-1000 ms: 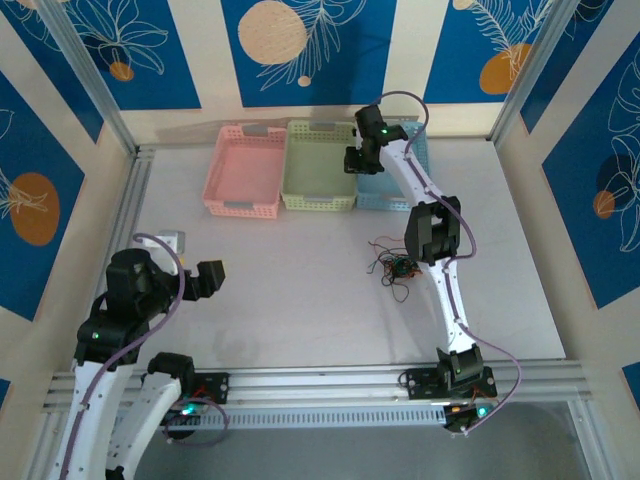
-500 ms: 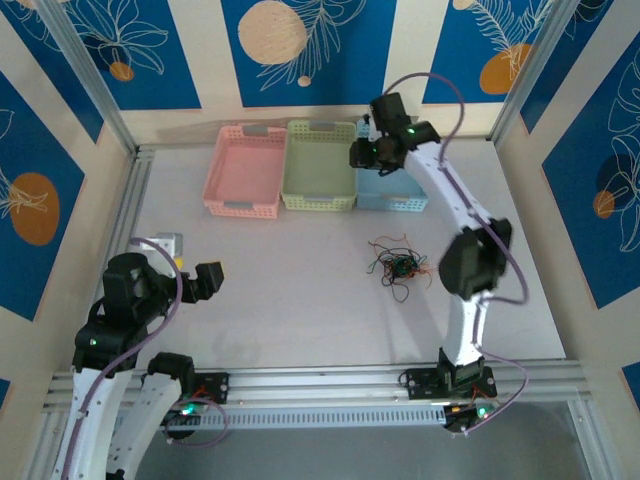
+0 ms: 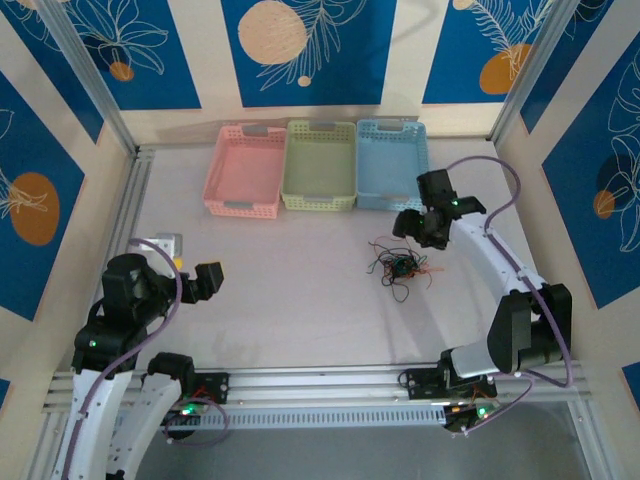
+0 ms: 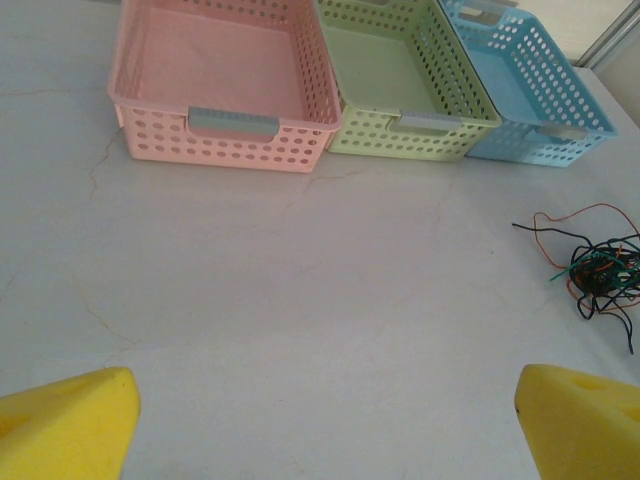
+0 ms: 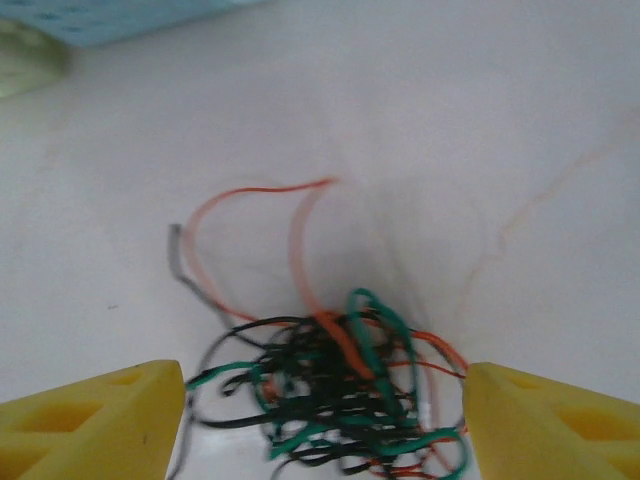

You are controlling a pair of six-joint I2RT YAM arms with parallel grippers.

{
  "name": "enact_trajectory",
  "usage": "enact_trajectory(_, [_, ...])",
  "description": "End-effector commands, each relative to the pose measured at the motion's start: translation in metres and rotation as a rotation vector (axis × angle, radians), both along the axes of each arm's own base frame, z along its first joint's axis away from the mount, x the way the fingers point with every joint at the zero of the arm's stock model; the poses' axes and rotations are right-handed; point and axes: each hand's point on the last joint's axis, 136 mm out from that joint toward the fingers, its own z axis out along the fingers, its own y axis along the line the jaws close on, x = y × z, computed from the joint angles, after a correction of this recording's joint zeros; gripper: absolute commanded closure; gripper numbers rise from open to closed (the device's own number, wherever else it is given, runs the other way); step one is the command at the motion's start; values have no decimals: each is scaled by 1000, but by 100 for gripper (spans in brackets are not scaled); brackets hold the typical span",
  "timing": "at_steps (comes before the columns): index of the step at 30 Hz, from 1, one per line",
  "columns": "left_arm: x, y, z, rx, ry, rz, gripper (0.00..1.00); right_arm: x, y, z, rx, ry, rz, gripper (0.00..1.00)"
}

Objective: Untangle the cables

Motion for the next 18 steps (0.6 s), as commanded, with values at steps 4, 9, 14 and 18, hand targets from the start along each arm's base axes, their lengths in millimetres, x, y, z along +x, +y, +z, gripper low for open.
enact_trajectory(4, [0,-1,3,3,-22,-8,4,-2,-10,-20,79,25,-81,19])
enact_trajectory(9, [1,-1,2,3,-22,-9,4,-14,13,-48,168,130,-18,20])
enact_trajectory(14, [0,-1,2,4,-22,-9,4,-31,49,-66,194,214,81,20])
enact_trajectory(18, [0,-1,3,3,-24,-9,4,-47,88,-75,206,269,178,22])
